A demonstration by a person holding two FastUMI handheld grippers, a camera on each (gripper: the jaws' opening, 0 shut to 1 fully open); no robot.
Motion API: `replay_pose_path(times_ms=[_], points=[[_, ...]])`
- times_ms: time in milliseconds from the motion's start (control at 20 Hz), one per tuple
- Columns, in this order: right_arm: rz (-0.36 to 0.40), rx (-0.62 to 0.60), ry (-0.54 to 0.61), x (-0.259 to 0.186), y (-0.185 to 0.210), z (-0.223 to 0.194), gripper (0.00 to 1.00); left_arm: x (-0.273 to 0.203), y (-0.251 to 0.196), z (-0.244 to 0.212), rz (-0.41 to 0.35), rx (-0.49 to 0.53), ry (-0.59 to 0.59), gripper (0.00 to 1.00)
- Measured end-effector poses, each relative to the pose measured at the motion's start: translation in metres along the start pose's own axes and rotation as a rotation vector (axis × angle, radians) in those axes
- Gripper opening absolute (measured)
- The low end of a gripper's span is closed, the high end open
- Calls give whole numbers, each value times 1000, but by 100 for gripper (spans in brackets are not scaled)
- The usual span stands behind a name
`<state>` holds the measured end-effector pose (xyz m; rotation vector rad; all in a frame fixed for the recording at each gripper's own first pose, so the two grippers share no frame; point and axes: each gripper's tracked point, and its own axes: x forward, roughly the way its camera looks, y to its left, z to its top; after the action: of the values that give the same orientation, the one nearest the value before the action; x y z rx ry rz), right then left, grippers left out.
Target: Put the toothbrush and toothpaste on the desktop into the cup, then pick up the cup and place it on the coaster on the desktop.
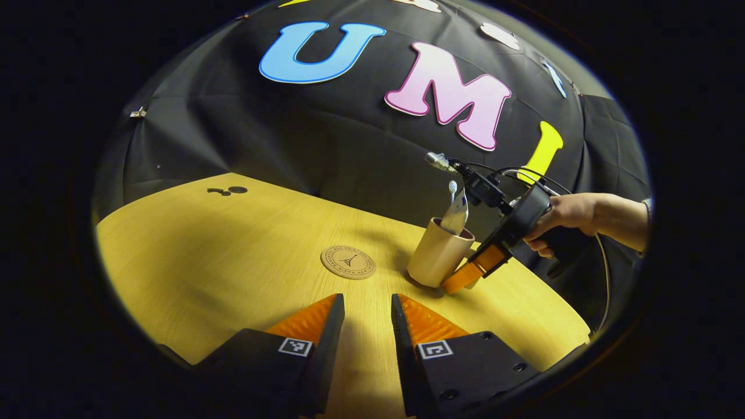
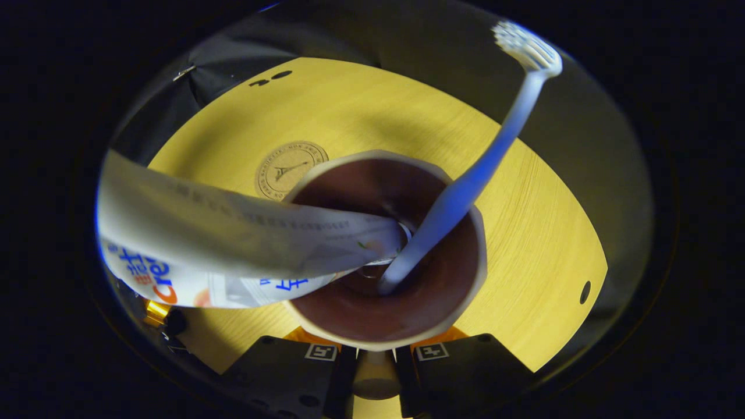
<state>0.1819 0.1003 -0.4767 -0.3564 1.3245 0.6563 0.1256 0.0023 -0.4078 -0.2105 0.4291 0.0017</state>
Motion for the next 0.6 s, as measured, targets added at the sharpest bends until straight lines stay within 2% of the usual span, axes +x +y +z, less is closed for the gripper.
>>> replay_pose_path(times_ms=[50, 100, 150, 200, 250, 300, 350, 400, 500, 550, 600], points=[[3, -6, -5, -1, 5, 4, 29, -2, 3, 1, 4, -3, -2, 52], [7, -13, -8, 0, 10, 9, 34, -4, 6, 4, 8, -8, -7, 52], [12, -20, -13, -1, 16, 14, 29, -6, 8, 6, 12, -13, -13, 52], [18, -28, -18, -1, 22, 20, 29, -8, 11, 8, 18, -19, -17, 52], [24, -36, -21, 0, 29, 25, 34, -10, 15, 8, 23, -24, -21, 52], [30, -45, -27, -1, 35, 32, 34, -14, 19, 10, 30, -28, -24, 52], [34, -54, -31, 1, 42, 38, 29, -17, 23, 10, 37, -33, -26, 52], [40, -61, -35, 2, 47, 43, 33, -20, 27, 10, 45, -39, -28, 52], [52, -72, -31, 9, 60, 50, 32, -26, 34, 11, 55, -52, -31, 52], [59, -72, -34, 10, 66, 54, 37, -29, 36, 10, 60, -56, -33, 52], [58, -76, -39, 11, 70, 58, 32, -32, 40, 11, 67, -57, -33, 52]])
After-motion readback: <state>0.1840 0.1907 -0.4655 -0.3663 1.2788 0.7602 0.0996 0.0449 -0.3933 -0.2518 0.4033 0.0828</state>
